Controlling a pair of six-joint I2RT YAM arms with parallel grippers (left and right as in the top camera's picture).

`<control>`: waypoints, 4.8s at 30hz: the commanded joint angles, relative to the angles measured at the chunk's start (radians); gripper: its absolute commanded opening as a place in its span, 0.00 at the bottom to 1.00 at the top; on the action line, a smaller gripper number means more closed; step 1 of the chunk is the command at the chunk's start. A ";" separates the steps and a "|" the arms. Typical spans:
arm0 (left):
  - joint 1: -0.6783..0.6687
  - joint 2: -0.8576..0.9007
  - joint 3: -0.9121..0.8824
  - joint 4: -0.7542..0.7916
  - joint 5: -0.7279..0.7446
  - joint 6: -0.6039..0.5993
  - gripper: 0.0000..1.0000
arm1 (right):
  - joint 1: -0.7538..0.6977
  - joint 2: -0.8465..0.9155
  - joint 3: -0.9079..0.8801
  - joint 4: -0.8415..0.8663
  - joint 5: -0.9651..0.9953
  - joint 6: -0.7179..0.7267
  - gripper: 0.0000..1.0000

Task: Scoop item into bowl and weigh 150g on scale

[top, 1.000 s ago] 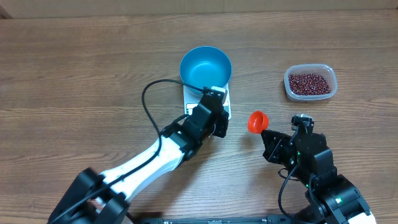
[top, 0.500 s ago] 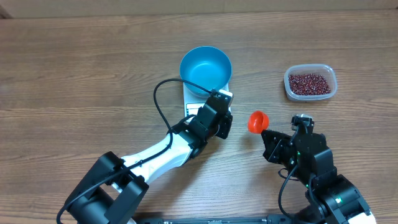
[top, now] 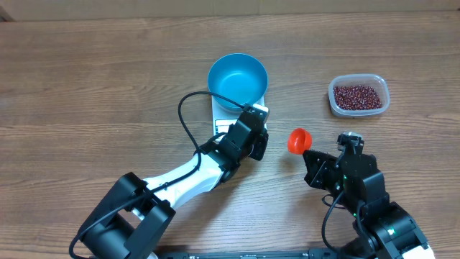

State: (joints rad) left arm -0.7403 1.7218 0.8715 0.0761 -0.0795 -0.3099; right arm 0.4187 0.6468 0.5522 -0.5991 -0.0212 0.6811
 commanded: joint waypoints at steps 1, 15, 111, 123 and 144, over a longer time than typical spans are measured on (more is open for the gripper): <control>-0.006 0.021 0.014 0.006 -0.029 0.026 0.04 | -0.006 -0.004 0.021 0.002 0.031 0.005 0.04; -0.005 0.024 0.014 0.019 -0.039 0.025 0.04 | -0.006 0.040 0.021 0.003 0.058 0.002 0.04; 0.022 0.162 0.014 0.135 -0.252 -0.091 0.04 | -0.006 0.095 0.021 0.024 0.064 0.003 0.04; 0.022 0.162 0.014 0.134 -0.264 -0.098 0.04 | -0.006 0.095 0.021 0.024 0.064 0.003 0.04; 0.022 0.163 0.014 0.112 -0.215 -0.098 0.04 | -0.006 0.095 0.021 0.021 0.064 0.003 0.04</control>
State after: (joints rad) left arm -0.7238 1.8679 0.8719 0.1986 -0.3176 -0.3908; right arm 0.4187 0.7452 0.5522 -0.5777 0.0307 0.6807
